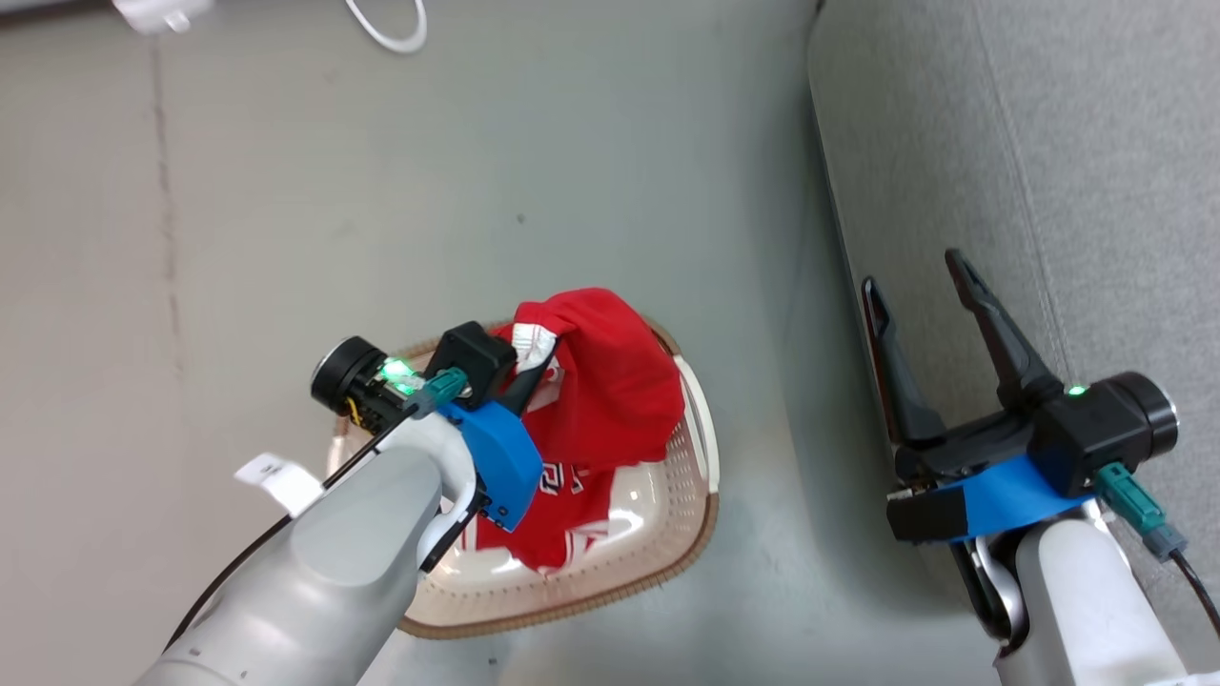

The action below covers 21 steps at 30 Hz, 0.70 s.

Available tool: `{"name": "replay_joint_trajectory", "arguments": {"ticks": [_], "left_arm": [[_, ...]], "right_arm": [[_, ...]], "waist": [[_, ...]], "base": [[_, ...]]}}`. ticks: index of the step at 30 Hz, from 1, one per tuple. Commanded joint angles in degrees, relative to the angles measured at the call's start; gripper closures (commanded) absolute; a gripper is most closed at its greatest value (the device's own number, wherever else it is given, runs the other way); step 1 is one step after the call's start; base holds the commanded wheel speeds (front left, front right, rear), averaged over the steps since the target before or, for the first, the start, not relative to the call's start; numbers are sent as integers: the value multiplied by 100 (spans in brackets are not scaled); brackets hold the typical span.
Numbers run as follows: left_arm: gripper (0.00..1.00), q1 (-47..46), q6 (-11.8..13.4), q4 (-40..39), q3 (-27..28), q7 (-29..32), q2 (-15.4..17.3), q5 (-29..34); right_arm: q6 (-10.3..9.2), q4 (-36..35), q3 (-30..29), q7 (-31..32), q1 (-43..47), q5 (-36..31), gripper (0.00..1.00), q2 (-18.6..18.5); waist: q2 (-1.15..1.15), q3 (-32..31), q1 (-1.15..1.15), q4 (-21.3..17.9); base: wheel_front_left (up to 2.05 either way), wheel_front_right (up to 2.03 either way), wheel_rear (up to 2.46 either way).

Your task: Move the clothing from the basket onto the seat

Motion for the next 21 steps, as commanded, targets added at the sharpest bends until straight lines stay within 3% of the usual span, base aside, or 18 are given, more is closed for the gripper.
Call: {"name": "replay_joint_trajectory", "arguments": {"ticks": [1,8,21], "left_arm": [[100,82,65,-158,154,-27,65,101],[100,582,86,-914,976,-28,271,632],[100,1146,11,-1897,2180,-29,204,1195]], "right_arm": [[3,29,-8,-22,93,10,0,-23],[3,162,0,-21,373,30,0,17],[3,334,51,-21,870,44,0,86]], "waist": [[0,-365,1,175],[0,-981,1,296],[0,-1857,1,411]], "base": [[0,0,0],[0,0,0],[0,0,0]]}}
